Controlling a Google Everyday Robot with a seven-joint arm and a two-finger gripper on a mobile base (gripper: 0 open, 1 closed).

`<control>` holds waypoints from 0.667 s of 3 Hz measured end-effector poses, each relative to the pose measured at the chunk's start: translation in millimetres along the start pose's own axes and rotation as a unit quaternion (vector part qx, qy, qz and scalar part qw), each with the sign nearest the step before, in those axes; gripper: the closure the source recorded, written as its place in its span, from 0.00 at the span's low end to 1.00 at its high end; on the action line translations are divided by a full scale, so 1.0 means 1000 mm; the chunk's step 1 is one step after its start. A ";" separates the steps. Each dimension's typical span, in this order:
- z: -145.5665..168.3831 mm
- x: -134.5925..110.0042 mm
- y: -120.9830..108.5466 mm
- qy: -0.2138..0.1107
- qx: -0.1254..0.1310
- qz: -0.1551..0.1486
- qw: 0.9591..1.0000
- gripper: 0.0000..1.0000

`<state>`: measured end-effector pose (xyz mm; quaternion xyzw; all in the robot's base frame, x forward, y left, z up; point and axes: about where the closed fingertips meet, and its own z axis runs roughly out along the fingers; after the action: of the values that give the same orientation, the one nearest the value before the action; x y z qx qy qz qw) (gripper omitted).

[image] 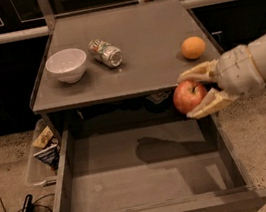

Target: Place apple into top drawer

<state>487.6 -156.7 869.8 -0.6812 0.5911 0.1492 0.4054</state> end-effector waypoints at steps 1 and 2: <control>0.036 0.031 0.034 0.013 -0.016 0.039 0.999 1.00; 0.067 0.059 0.044 0.033 -0.025 0.072 0.997 1.00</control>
Offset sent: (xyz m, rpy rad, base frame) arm 0.0171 0.0162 -0.1642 -0.1004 0.2299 -0.1511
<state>480.0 -146.7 771.0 -0.6515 0.6475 0.1701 0.3569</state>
